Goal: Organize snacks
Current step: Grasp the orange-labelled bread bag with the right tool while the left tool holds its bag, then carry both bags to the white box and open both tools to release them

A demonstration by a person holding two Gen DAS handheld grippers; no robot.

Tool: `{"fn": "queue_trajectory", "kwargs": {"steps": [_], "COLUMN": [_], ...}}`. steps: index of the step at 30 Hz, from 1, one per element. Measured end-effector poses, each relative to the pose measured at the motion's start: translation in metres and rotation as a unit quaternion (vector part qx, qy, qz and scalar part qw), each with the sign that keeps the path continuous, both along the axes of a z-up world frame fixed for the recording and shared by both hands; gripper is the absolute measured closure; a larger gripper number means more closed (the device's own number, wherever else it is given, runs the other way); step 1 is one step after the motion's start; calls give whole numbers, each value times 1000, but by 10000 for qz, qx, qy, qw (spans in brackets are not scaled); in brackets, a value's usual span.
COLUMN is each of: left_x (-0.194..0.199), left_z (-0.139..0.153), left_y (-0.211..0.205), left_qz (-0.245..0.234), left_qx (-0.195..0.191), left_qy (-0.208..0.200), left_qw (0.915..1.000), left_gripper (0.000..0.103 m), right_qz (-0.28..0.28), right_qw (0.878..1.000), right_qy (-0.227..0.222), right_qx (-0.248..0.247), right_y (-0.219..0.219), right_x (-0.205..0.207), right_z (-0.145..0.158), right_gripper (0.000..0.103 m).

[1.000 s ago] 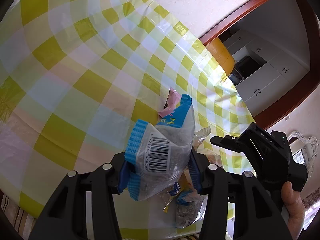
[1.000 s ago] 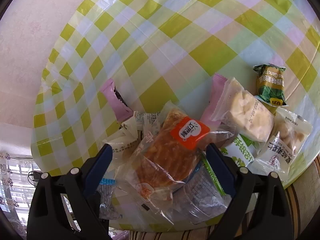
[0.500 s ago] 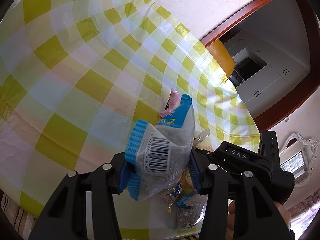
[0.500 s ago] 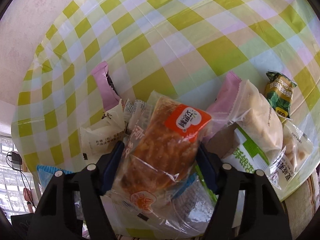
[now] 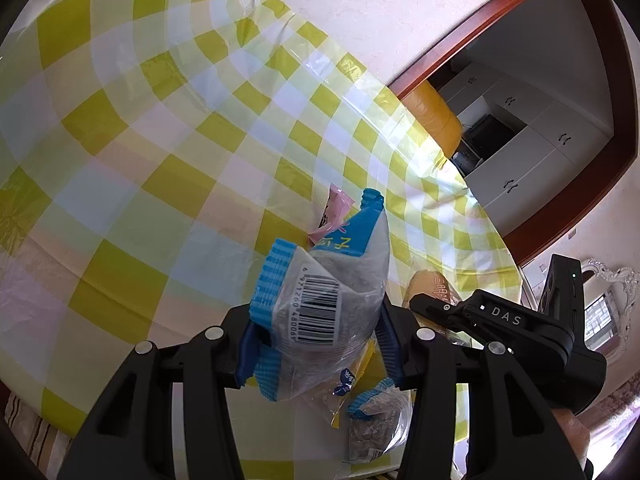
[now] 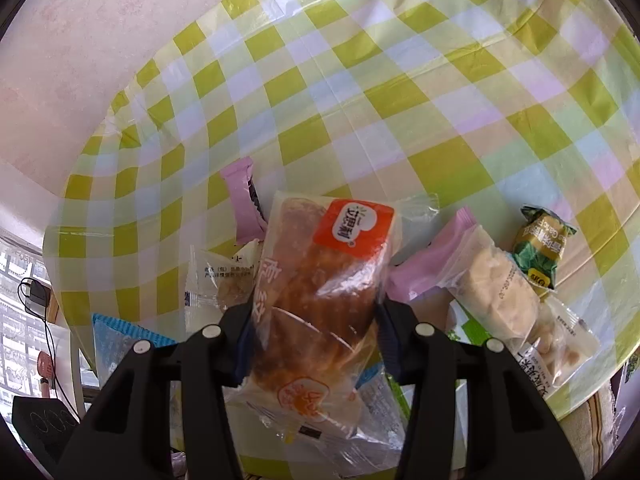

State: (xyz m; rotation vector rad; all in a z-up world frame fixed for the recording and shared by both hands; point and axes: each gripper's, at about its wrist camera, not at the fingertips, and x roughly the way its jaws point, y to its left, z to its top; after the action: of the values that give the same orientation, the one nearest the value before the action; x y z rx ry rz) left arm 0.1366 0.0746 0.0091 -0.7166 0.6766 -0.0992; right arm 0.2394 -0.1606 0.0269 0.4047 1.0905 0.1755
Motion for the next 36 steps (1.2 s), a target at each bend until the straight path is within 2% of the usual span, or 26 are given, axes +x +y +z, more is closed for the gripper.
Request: {"fn": "queue_trajectory", "kwargs": {"steps": [11,16,21,24,28,36], "left_x": [1,7,17,21,24,20], "left_z": [14,26,30,30,28,21], "left_y": [-21,-54,-106,-141,-188,-289], "left_qz": [-184,-703,-1409,-1867,-2530,-3895], "left_qx": [263,460,713,905,1180,1732], "left_qy": [-70,-60,80,147,301,460], "left_qw": [9995,9964,9874,9781,9598,9035], "left_gripper": [55,55,55,55,55,55], "right_qz": [-91,-220,-460,-589,-892,-1569], "right_qw": [9984,9972,9947,9930,9896,9790], "right_qy": [-458,-515,-545,-512,-416,-123], "right_qx": [-324,-490,-741,-890,-1049,-1297], "right_y": [-46,-80,-123,-151,-193,-271], "right_x": [-23,-37,-54,-66,-84,-121], "right_z": [23,26,26,24,19,-1], "right_gripper": [53,53,53,53,53,53]}}
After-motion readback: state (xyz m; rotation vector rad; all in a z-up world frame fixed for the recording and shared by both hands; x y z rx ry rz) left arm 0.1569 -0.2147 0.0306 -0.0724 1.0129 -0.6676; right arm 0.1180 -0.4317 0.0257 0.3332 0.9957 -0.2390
